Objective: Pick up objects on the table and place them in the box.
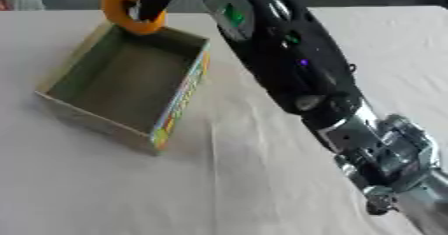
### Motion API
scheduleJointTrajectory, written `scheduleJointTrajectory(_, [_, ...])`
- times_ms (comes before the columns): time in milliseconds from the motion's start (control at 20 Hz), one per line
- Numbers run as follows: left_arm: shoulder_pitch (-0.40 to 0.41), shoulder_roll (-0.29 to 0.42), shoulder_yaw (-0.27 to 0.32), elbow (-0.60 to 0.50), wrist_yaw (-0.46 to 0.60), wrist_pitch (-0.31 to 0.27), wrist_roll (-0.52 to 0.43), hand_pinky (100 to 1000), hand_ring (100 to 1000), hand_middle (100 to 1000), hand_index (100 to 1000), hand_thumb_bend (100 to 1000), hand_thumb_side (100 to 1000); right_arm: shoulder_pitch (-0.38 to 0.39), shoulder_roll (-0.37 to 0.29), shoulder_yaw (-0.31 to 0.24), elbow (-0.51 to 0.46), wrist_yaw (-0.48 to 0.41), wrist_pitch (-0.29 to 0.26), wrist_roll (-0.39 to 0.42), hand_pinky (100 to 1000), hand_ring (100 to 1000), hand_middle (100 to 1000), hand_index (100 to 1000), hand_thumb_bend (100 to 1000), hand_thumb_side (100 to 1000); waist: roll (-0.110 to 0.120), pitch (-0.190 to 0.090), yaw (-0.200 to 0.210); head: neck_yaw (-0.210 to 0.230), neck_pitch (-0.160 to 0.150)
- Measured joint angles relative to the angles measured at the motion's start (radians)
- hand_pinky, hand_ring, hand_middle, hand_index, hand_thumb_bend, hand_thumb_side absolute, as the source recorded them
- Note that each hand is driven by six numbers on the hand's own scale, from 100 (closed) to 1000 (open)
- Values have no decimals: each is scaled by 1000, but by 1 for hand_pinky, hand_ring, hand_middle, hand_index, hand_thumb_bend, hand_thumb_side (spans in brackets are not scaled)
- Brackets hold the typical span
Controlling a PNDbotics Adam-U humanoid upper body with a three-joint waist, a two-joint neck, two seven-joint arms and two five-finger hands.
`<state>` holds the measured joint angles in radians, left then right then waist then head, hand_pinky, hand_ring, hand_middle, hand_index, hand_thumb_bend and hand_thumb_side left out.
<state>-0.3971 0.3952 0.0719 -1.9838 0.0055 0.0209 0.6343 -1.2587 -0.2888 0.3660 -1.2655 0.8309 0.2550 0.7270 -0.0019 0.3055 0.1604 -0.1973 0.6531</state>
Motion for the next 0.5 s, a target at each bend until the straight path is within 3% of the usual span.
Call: scheduleJointTrajectory(500, [-3, -1, 0, 0, 2, 0, -1, 787, 681, 701, 860, 100, 930, 32, 74, 17, 146, 83, -27, -27, 763, 807, 486, 557, 100, 221, -3, 8, 13, 5, -6])
